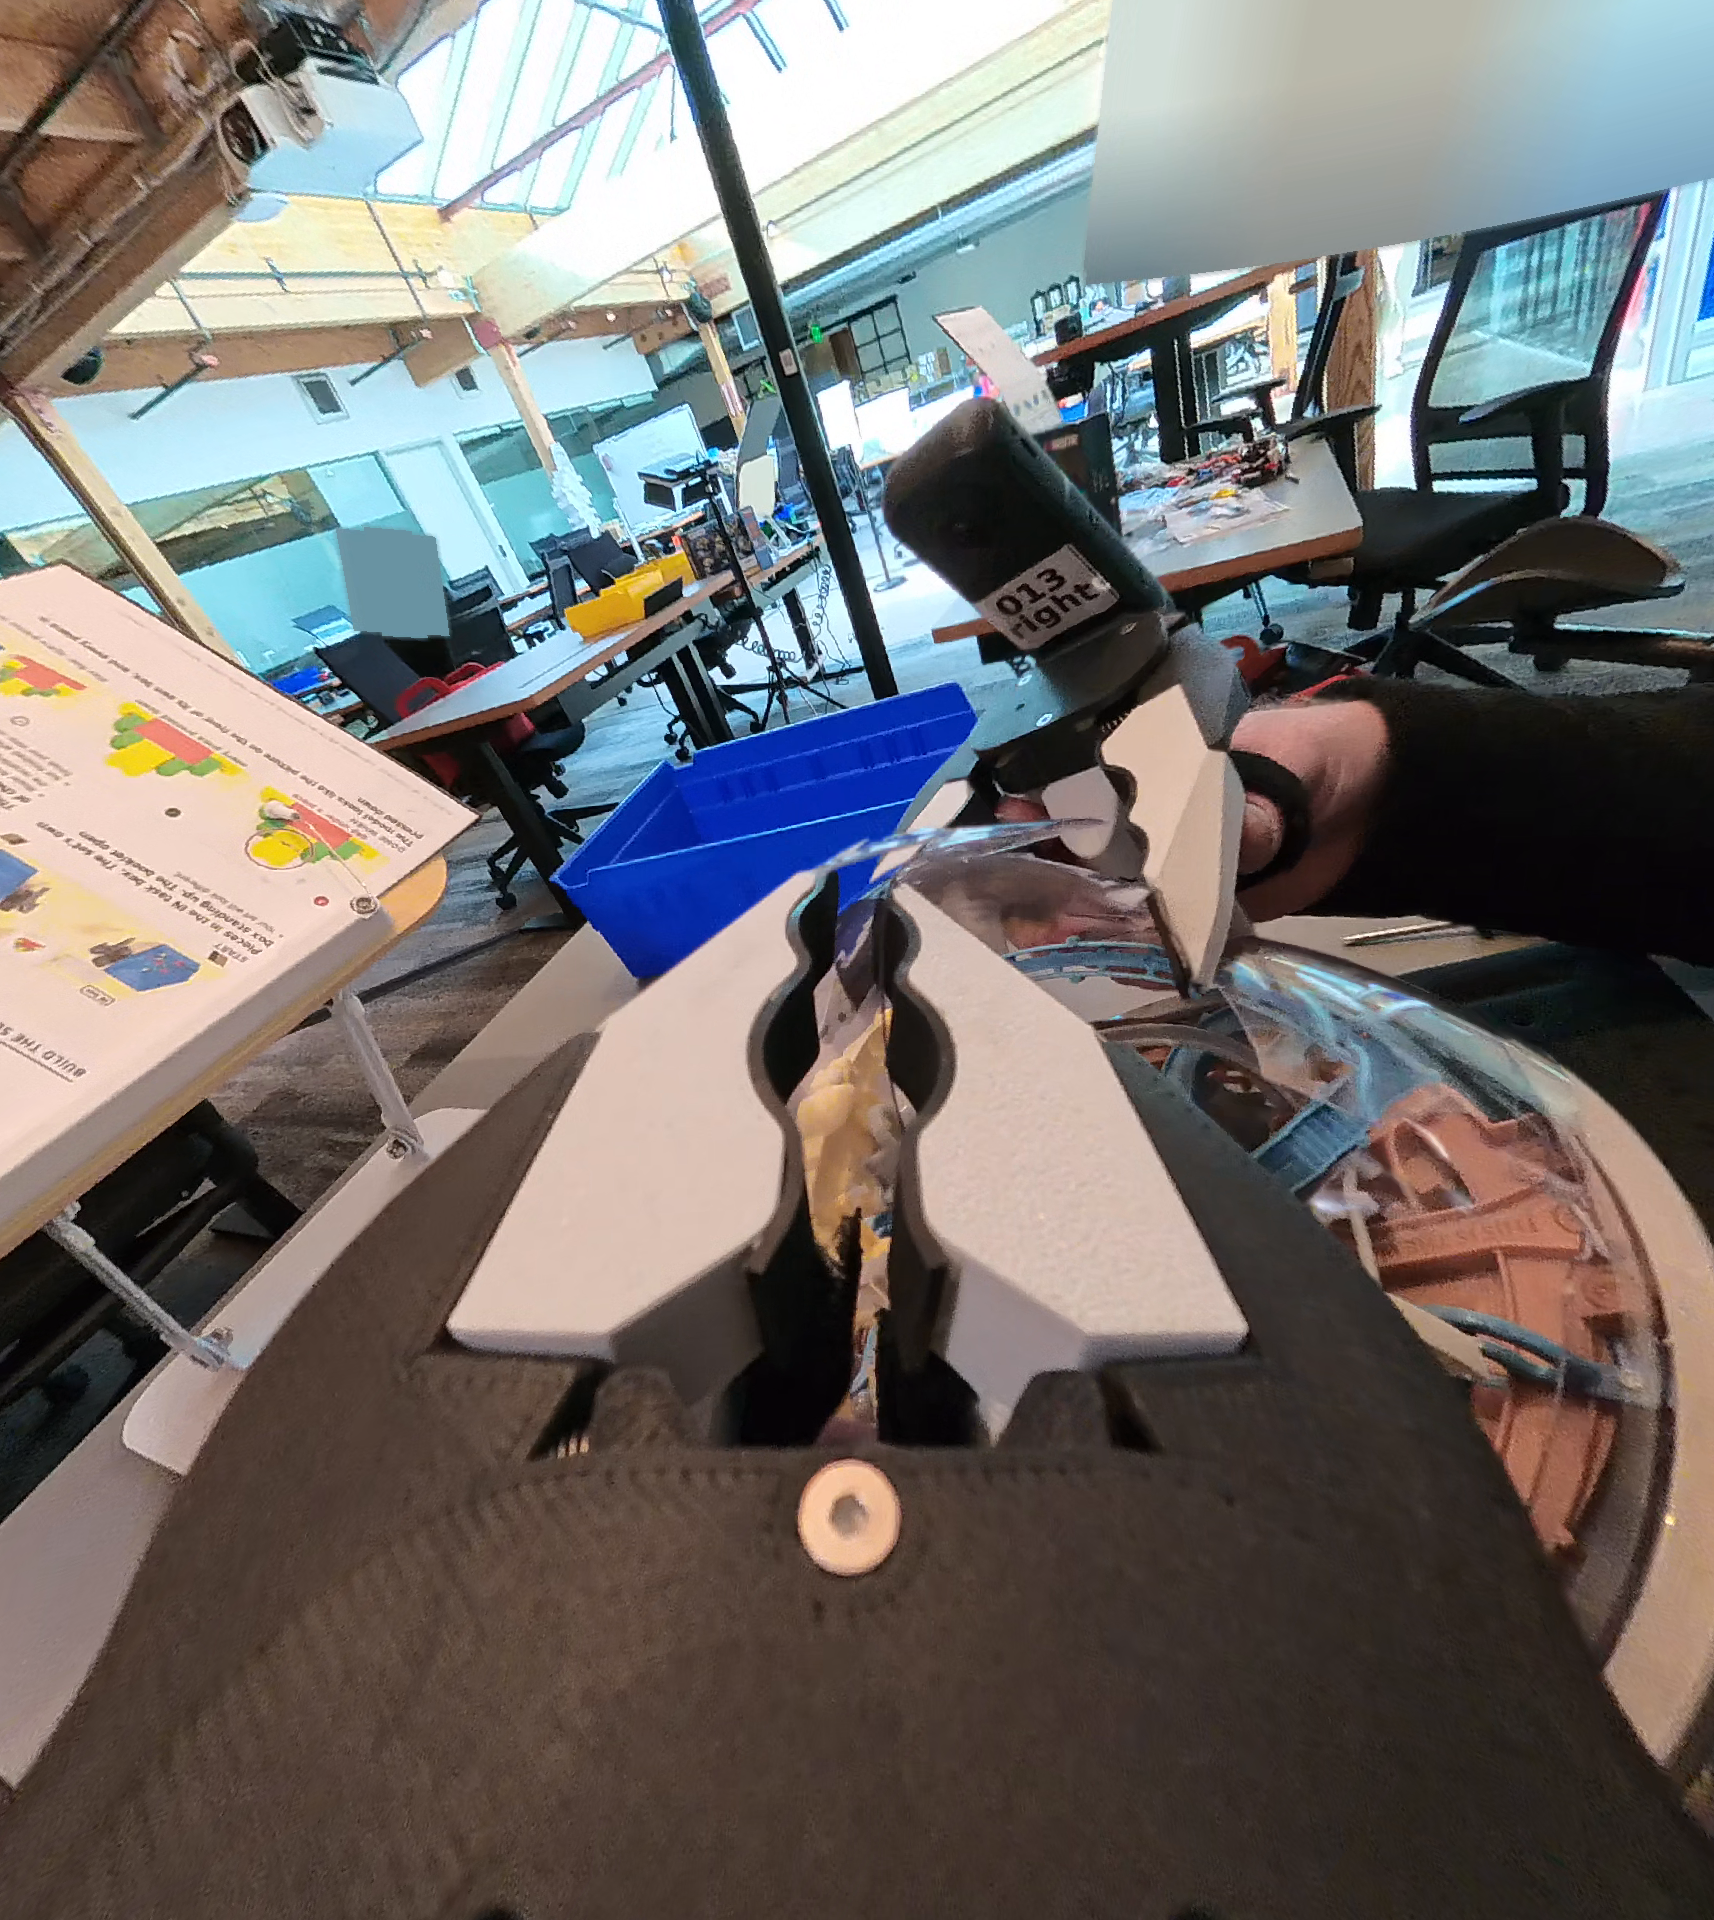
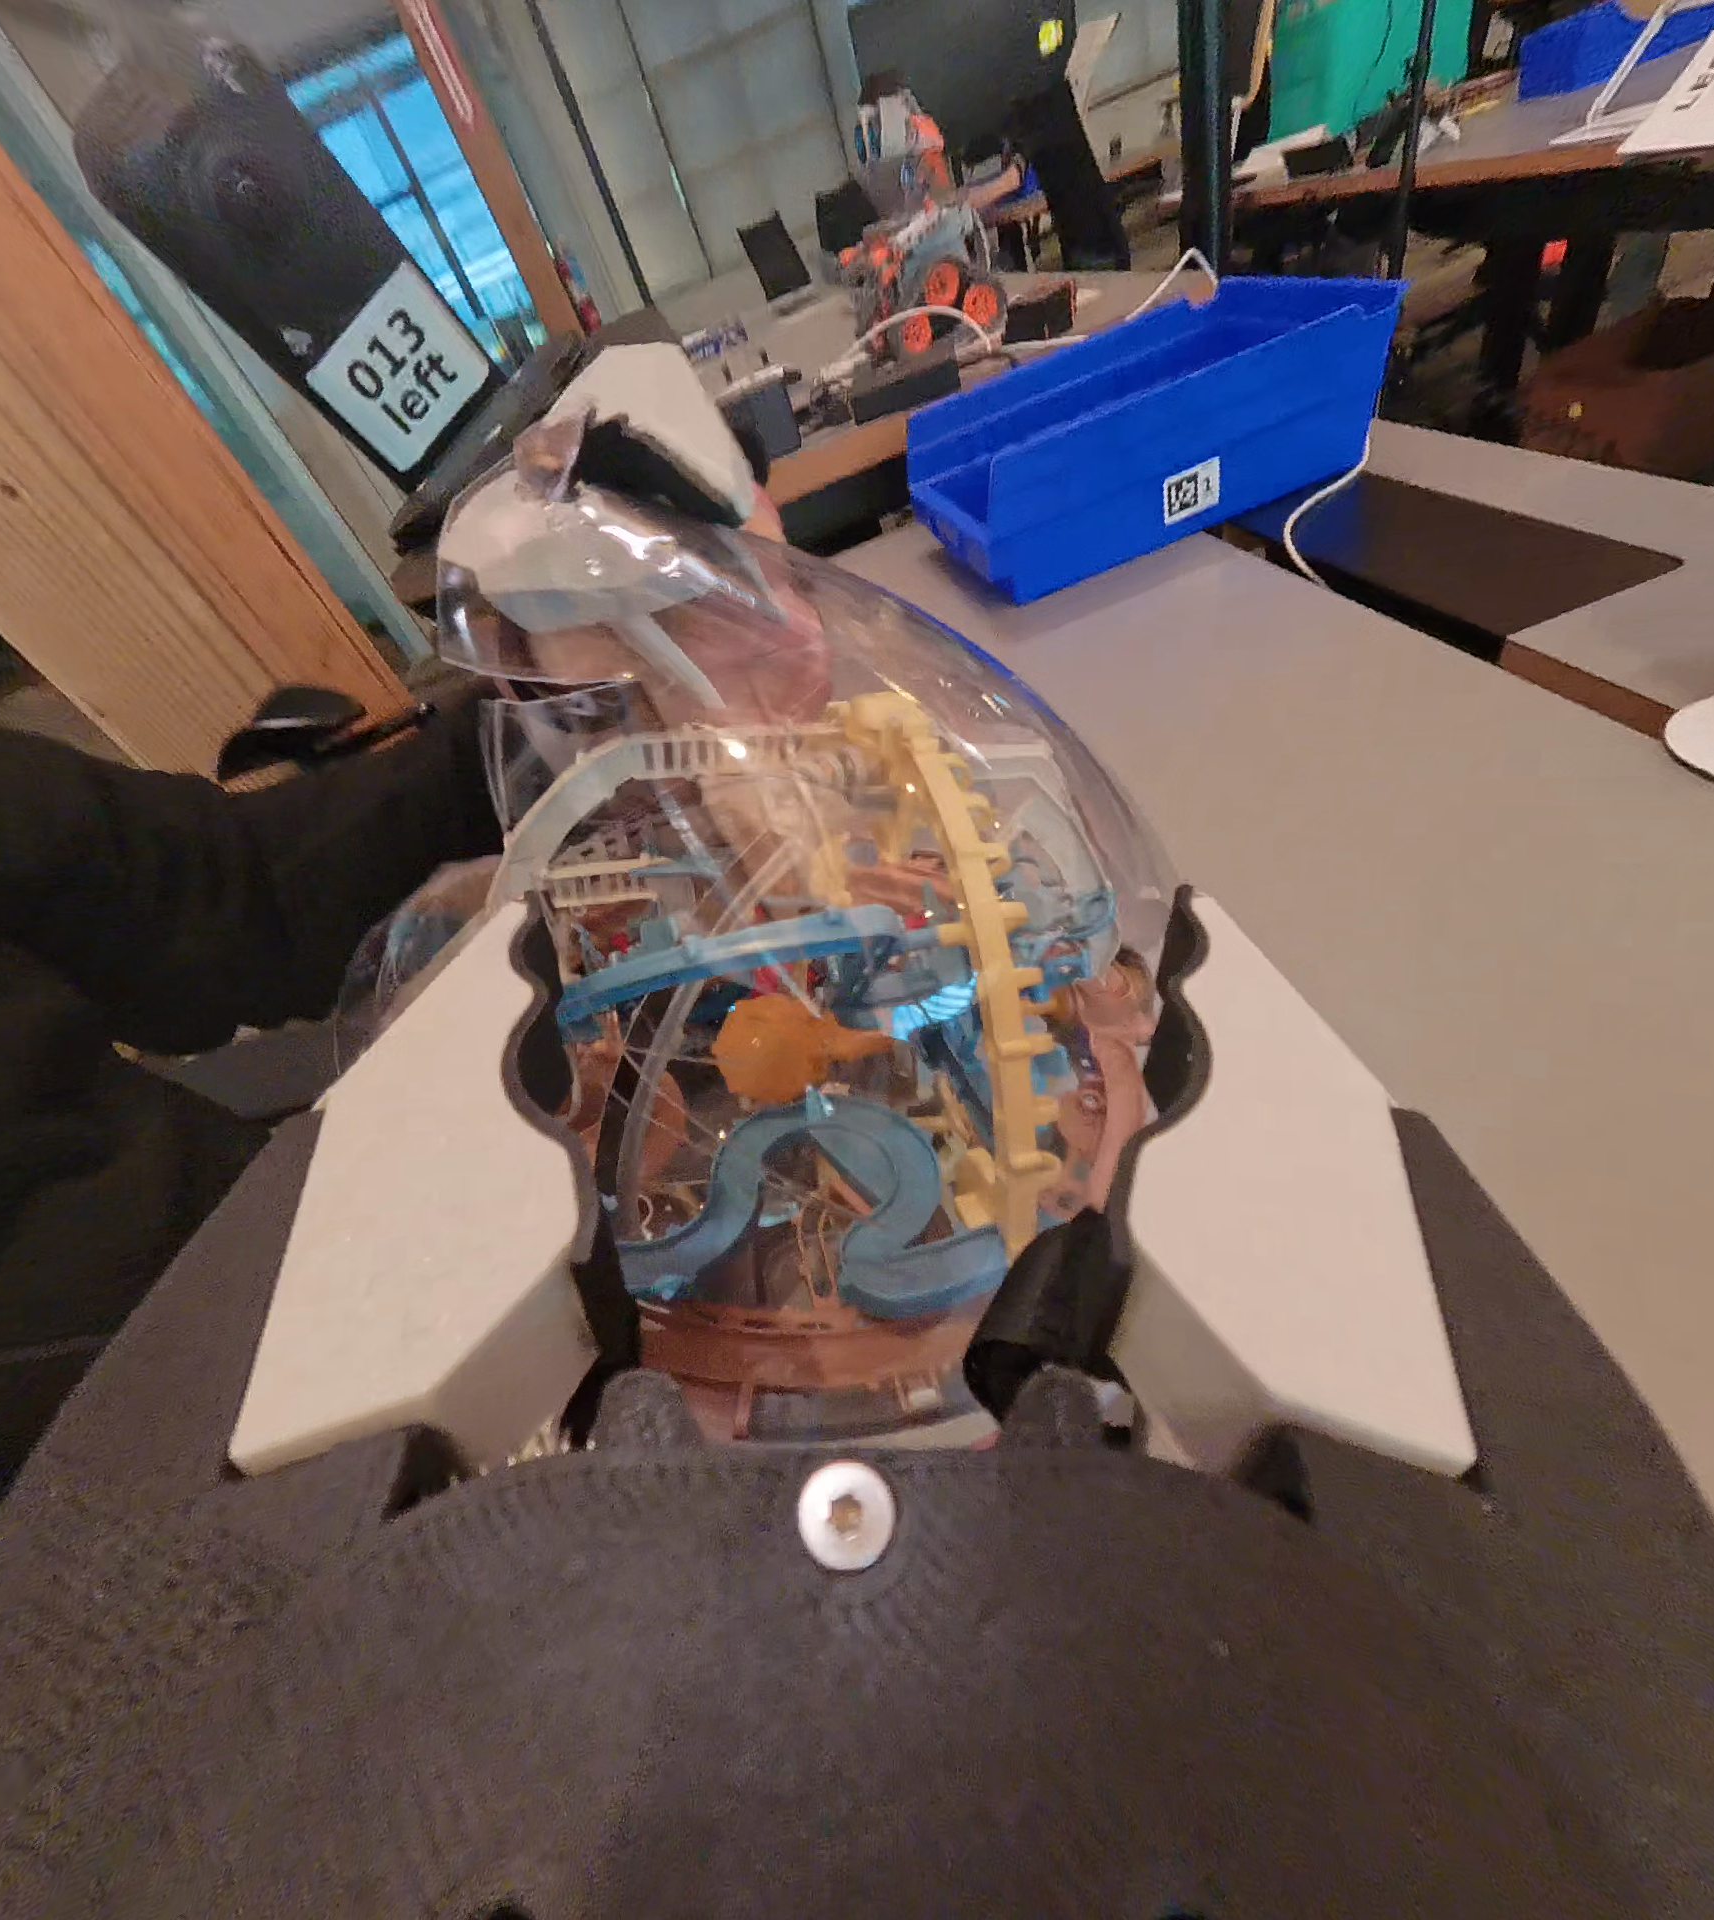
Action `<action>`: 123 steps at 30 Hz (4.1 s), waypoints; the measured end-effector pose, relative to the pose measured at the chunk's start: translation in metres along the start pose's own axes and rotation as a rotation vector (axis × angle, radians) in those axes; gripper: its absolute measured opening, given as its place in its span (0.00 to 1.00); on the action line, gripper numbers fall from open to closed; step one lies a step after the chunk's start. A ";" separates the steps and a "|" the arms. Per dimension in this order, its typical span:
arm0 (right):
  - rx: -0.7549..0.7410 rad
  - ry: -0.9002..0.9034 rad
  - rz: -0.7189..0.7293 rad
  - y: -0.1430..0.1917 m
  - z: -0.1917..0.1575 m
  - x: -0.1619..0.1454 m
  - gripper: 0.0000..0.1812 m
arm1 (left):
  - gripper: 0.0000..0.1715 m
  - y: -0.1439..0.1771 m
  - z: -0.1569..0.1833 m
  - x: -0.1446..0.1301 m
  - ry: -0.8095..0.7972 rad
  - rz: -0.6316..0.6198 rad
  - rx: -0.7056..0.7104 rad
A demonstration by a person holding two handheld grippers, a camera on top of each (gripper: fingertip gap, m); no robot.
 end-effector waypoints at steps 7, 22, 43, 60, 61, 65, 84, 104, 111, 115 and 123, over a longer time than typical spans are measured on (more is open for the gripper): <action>-0.028 0.044 -0.064 0.001 0.003 0.003 0.57 | 0.01 -0.005 0.001 0.001 -0.022 -0.012 0.005; -0.038 0.146 -0.158 -0.007 0.021 0.017 0.41 | 0.00 -0.016 -0.005 0.002 -0.039 -0.049 0.048; -0.270 0.360 -0.199 -0.022 0.031 0.039 0.21 | 0.00 -0.025 -0.013 0.000 -0.047 -0.082 0.152; -0.549 0.608 -0.327 -0.013 0.038 0.058 0.10 | 0.18 -0.038 -0.022 0.012 -0.077 -0.151 0.231; -0.556 0.603 -0.323 -0.009 0.039 0.058 0.10 | 0.22 -0.033 -0.022 0.017 -0.084 -0.157 0.261; -0.590 0.571 -0.304 0.002 0.043 0.057 0.09 | 0.30 -0.012 0.003 0.045 -0.122 -0.182 0.273; -0.729 0.603 -0.320 -0.004 0.035 0.050 0.06 | 0.05 -0.082 0.071 -0.025 0.101 -0.499 0.112; -0.444 0.342 -0.245 -0.001 0.056 0.064 0.02 | 0.00 -0.110 0.074 -0.029 -0.021 -0.424 0.171; -0.350 0.244 -0.229 0.003 0.072 0.065 0.03 | 0.00 -0.115 0.073 -0.028 -0.045 -0.403 0.169; -0.304 0.188 -0.200 0.008 0.078 0.064 0.04 | 0.00 -0.118 0.073 -0.028 -0.072 -0.403 0.157; -0.273 0.093 -0.172 0.012 0.094 0.063 0.03 | 0.00 -0.123 0.067 -0.027 -0.159 -0.413 0.167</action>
Point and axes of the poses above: each gripper's, where its closed fingertips meet, y back along the fingers, x out of its top, z = x × y across the jaws, the point moved 8 cm from there along y, back along the fingers, and after that the axes turned 7 degrees about y, right-handed, at the moved point
